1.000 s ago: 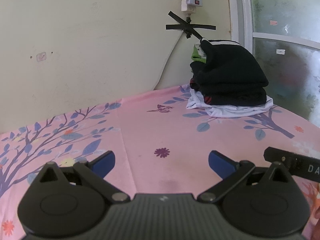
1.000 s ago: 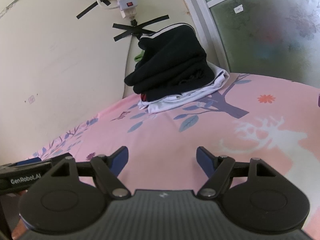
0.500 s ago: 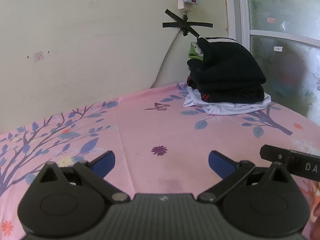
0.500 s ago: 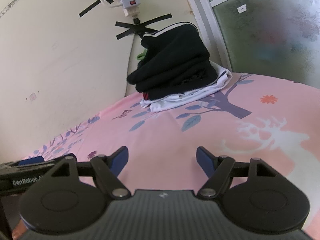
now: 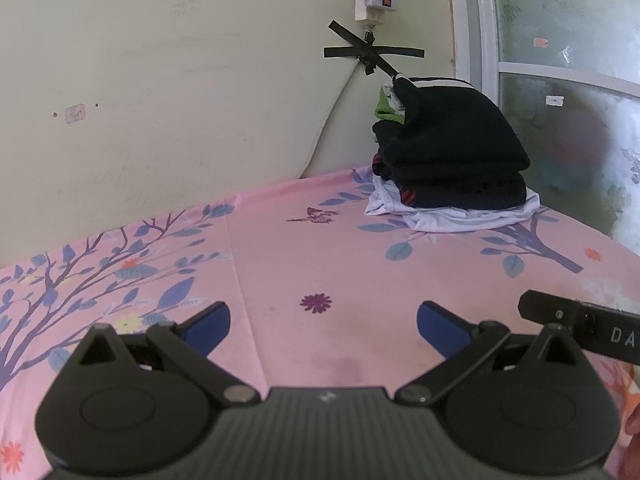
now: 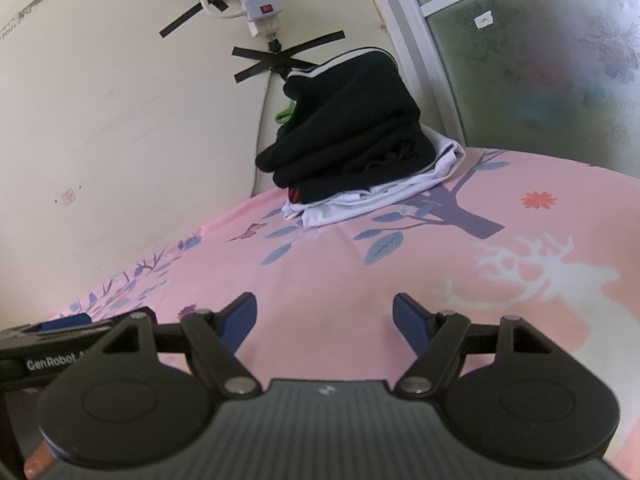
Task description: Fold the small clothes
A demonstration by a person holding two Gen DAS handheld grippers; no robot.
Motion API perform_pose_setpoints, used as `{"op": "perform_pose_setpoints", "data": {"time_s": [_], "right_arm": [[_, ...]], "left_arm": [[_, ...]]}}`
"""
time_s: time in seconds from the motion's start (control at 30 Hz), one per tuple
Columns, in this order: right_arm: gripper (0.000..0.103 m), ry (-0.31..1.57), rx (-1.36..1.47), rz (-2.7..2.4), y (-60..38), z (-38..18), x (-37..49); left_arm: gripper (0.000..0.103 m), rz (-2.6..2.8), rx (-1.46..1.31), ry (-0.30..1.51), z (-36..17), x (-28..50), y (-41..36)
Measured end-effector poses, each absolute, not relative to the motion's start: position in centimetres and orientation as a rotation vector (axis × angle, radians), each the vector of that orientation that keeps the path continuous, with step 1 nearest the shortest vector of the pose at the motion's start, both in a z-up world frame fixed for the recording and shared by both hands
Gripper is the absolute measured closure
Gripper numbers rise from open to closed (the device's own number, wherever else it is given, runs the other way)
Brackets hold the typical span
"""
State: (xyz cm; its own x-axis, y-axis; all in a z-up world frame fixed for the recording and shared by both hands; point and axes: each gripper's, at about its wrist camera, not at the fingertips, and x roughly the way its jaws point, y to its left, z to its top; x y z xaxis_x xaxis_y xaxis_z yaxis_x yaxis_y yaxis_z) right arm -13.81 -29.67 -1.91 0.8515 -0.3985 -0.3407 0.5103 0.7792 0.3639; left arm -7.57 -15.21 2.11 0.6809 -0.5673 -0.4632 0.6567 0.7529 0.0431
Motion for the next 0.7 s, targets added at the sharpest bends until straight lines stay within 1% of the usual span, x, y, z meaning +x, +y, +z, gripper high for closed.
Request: {"op": "perform_pose_setpoints", "data": {"time_s": [0.7], "right_arm": [[0.034, 0.249, 0.462, -0.496, -29.61, -1.96, -13.91]], "left_arm": [[0.0, -0.681, 0.234, 0.444, 2.09, -7.68, -15.46]]}}
